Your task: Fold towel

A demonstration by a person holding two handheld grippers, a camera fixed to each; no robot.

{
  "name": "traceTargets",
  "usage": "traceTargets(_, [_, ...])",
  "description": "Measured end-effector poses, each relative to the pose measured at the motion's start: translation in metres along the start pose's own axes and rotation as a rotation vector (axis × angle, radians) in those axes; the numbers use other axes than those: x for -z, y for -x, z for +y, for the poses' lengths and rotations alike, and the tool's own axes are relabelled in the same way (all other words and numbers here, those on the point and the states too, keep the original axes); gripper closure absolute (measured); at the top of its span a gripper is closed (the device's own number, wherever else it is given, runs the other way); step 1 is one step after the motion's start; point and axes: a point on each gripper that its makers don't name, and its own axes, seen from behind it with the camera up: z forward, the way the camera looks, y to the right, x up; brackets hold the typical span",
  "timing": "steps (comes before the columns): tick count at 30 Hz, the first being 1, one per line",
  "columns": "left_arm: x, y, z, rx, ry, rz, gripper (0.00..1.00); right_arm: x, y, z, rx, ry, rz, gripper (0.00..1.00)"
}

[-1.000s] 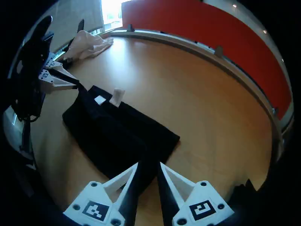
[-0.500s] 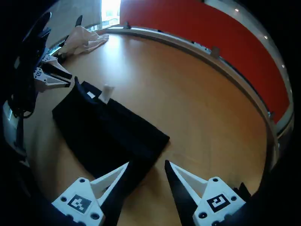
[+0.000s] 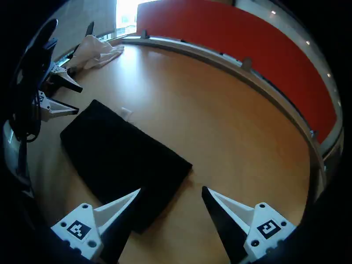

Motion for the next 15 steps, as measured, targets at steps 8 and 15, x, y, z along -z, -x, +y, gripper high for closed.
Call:
traceTargets(8, [0.007,0.004,0.002,0.014,-0.005,-0.001,0.04,0.005,0.007,-0.004,-0.008,-0.007,0.001,0.02])
traceTargets(15, [0.013,0.013,0.006,0.041,-0.011,-0.006,0.04,0.011,0.016,-0.011,-0.02,-0.013,0.004,0.02])
